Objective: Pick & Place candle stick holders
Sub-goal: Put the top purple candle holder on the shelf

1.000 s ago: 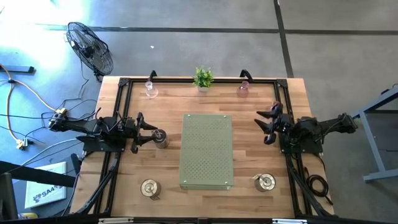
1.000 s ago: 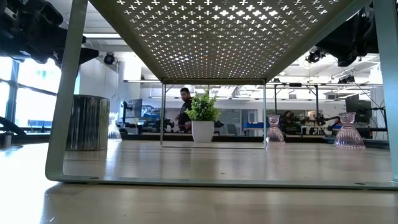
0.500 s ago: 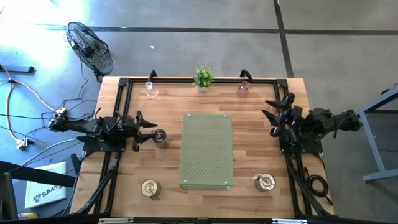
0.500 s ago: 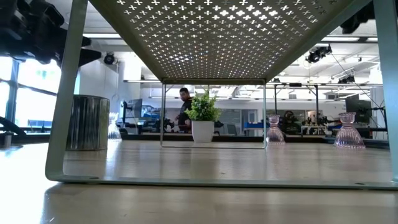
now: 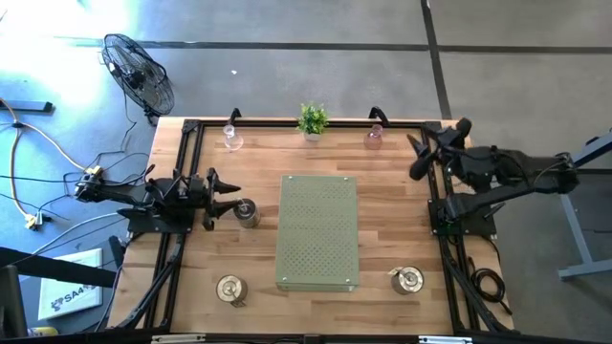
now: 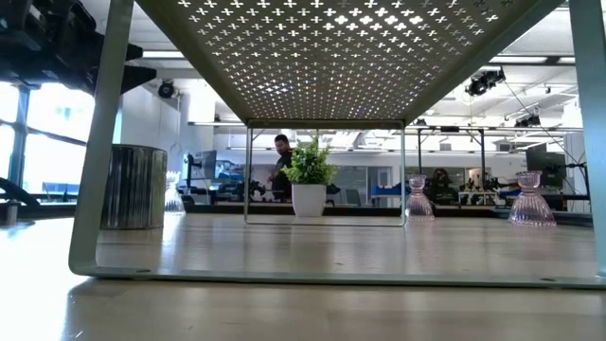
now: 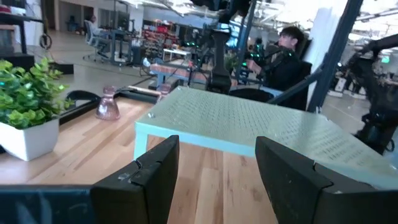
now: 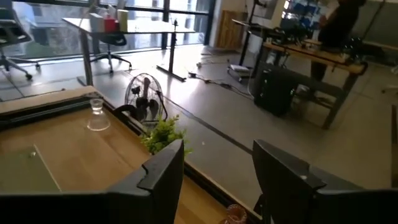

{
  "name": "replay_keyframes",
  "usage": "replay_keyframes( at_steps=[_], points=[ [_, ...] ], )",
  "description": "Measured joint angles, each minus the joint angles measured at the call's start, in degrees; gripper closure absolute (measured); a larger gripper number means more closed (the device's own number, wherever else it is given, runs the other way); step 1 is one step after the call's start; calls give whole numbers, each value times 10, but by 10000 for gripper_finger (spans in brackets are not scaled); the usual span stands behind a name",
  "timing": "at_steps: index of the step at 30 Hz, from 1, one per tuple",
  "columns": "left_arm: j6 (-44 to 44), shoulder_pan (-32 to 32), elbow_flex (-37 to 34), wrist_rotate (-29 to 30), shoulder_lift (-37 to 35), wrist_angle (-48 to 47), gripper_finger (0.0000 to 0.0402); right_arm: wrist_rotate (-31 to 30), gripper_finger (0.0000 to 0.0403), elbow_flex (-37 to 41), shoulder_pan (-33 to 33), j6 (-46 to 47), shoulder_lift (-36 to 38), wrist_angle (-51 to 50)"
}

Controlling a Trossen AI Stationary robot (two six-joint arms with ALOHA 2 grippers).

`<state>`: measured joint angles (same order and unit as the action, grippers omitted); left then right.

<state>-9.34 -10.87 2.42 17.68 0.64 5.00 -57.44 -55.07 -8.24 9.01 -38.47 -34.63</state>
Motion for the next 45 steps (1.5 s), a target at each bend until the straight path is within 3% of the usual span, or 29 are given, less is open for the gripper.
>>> replay_keyframes(
  at_steps=[10, 15, 20, 34, 45],
  points=[
    [-43, 0, 0, 44, 0, 22, 192, 151, 217, -133, 183, 60, -155, -70],
    [-90, 0, 0, 40, 0, 22, 192, 225, 217, -158, 289, 156, -222, -134],
    [-125, 0, 0, 18, 0, 22, 192, 291, 217, -160, 369, 181, -282, -165],
    [-136, 0, 0, 8, 0, 22, 192, 361, 219, -160, 439, 174, -424, -156],
    [-135, 0, 1, 8, 0, 21, 192, 403, 265, -160, 499, 154, -489, -150]
  ],
)
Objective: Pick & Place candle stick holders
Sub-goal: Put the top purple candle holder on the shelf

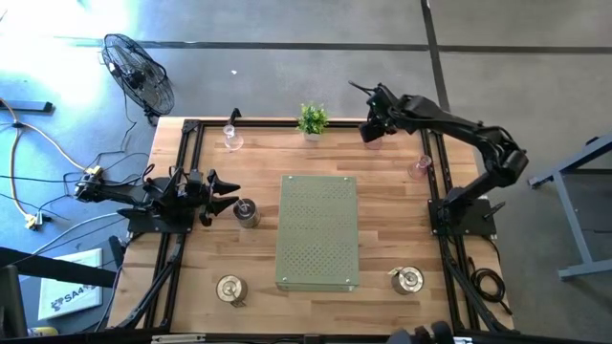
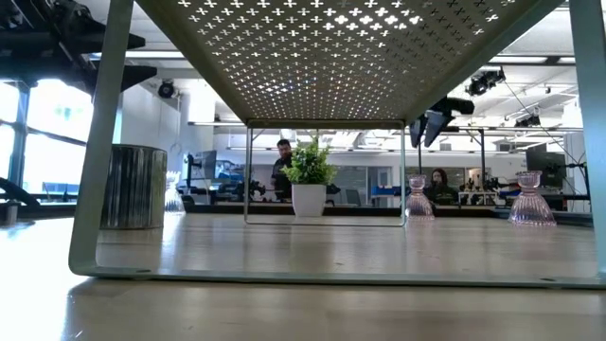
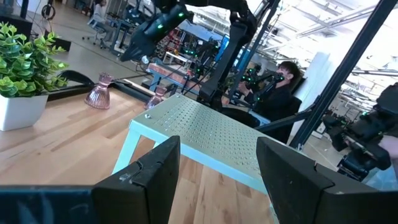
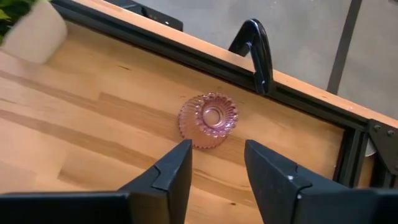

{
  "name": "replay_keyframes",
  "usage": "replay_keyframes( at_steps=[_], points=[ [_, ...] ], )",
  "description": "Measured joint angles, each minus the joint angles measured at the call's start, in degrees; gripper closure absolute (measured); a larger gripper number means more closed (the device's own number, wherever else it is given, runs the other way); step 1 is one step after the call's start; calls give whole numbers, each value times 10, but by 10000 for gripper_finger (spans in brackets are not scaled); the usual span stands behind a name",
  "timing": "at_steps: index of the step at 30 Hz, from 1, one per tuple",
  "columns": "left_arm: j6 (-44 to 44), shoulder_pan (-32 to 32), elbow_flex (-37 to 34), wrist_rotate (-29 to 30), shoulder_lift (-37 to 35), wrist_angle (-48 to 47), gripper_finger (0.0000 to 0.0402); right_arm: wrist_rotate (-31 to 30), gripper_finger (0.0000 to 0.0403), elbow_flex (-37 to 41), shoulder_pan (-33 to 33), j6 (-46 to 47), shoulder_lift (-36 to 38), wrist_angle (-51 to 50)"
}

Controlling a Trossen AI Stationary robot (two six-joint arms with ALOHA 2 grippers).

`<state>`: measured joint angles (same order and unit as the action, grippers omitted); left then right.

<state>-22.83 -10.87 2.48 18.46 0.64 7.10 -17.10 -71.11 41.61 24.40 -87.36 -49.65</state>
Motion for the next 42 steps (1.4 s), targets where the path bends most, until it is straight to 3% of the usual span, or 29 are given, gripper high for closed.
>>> replay_keyframes(
  at_steps=[12, 17, 27, 42],
  points=[
    [0, 0, 0, 0, 0, -12, 192, -19, 258, 0, 4, -52, -20, 11],
    [0, 0, 0, 0, 0, -12, 192, 17, 258, 0, 4, -50, -20, 11],
    [0, 0, 0, -24, 0, -12, 192, 25, 272, 0, 8, -65, -20, 11],
    [0, 0, 0, -30, 0, -28, 192, 2, 195, 8, 7, -69, -20, 39]
  ],
)
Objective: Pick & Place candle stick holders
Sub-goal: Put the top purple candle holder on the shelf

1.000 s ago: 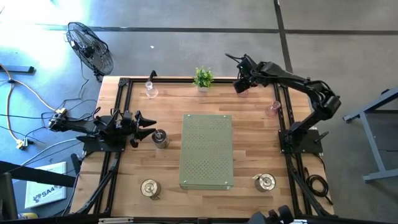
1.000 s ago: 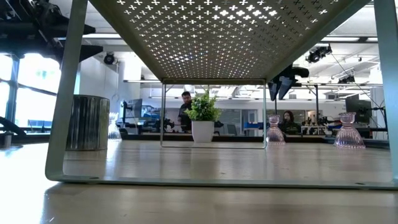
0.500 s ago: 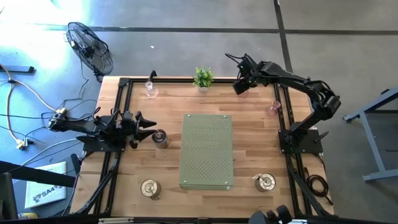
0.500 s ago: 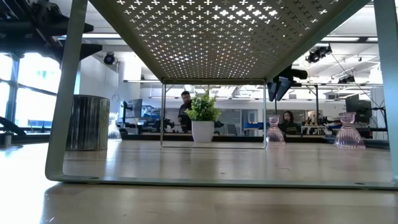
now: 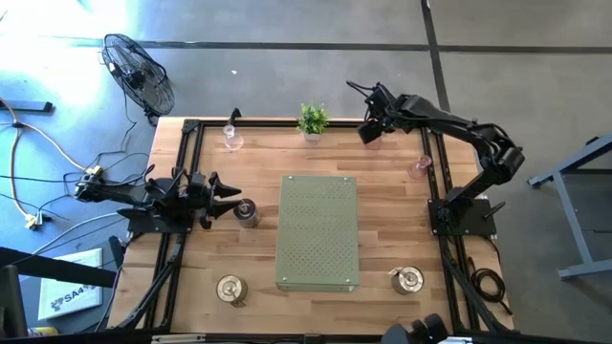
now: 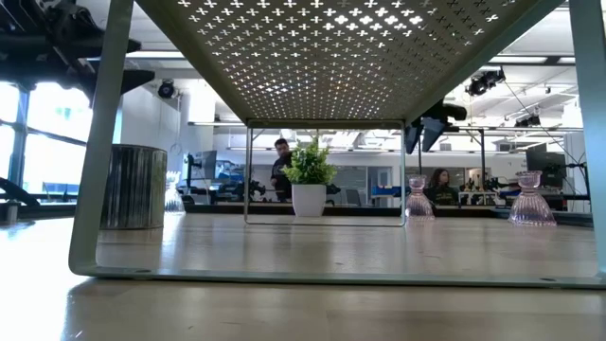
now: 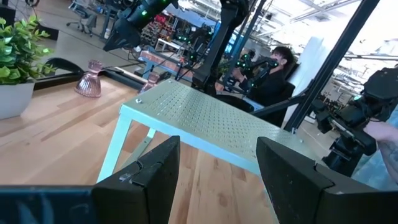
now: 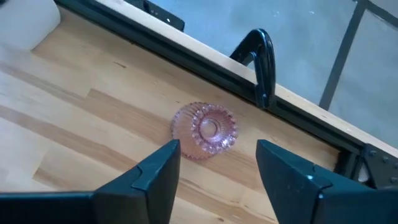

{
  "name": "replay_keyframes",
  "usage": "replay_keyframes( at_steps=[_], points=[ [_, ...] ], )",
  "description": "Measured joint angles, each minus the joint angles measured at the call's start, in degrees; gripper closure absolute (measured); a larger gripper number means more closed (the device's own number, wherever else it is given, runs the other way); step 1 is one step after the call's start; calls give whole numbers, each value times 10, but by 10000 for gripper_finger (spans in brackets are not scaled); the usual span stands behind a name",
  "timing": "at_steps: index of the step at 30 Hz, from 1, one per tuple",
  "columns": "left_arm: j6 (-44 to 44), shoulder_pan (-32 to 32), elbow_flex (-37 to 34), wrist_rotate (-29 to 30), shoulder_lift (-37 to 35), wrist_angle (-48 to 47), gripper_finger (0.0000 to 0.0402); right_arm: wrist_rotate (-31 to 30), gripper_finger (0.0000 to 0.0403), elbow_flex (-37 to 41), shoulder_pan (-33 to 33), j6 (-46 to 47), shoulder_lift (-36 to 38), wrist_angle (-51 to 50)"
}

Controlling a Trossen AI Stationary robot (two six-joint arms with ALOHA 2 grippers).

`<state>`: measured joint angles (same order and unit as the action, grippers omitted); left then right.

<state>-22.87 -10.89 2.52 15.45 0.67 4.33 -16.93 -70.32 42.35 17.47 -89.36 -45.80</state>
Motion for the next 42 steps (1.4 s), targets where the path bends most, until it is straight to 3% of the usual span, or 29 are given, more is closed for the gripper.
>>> replay_keyframes(
  at_steps=[19, 42],
  points=[
    [-1, 0, 0, 0, 0, -9, 192, 31, 194, 37, 5, 5, 0, 50],
    [-2, 0, 0, 0, 0, -15, 192, 3, 194, 37, 14, 0, -59, 66]
  ],
)
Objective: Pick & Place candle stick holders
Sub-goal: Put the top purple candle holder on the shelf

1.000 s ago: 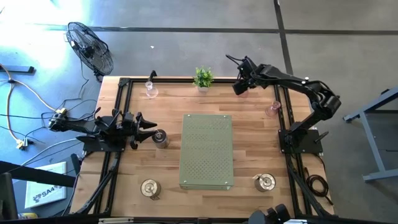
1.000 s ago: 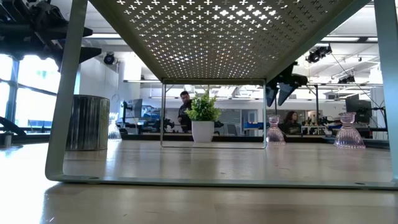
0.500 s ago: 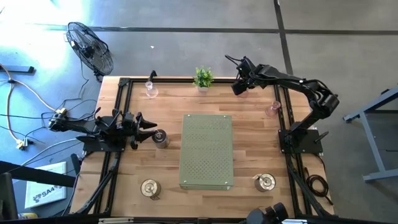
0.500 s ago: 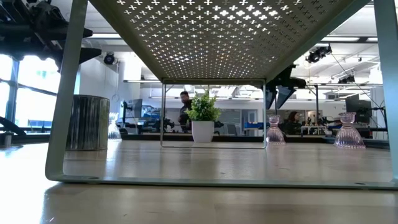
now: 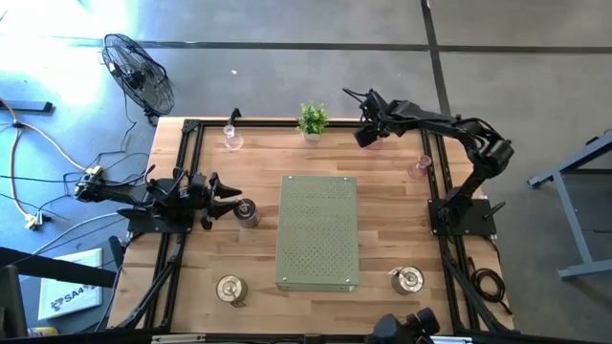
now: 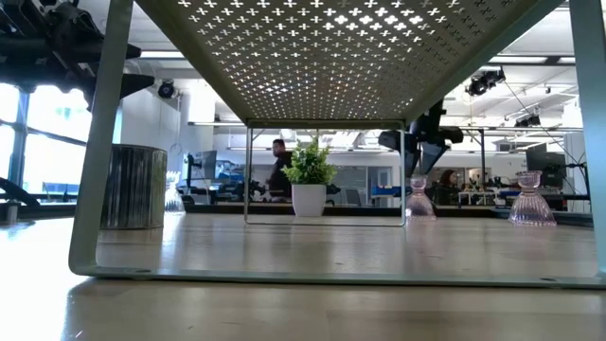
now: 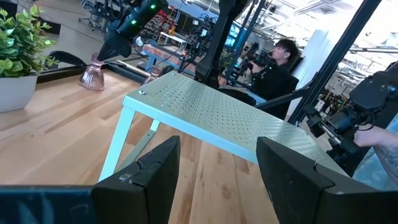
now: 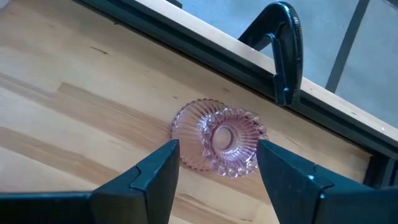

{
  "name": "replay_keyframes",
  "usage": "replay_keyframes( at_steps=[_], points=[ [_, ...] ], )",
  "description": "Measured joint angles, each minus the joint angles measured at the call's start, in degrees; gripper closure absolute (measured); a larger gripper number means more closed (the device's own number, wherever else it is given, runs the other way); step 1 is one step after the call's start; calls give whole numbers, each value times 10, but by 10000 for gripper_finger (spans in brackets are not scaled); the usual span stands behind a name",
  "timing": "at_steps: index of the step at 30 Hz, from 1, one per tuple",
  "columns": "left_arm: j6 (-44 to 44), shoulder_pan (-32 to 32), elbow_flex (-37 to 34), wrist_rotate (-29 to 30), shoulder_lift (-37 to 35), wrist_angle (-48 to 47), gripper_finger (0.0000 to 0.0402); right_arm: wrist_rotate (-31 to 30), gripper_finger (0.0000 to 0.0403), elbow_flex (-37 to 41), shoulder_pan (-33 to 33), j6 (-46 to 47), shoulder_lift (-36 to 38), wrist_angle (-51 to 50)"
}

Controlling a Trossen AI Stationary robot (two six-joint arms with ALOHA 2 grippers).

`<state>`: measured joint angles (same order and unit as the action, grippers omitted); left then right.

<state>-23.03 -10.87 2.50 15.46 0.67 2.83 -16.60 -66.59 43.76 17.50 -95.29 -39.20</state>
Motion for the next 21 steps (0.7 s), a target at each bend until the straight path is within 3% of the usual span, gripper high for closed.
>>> replay_keyframes(
  at_steps=[21],
  points=[
    [0, 0, 0, 0, 0, 0, 192, 18, 194, 0, 1, 4, 0, 6]
  ],
)
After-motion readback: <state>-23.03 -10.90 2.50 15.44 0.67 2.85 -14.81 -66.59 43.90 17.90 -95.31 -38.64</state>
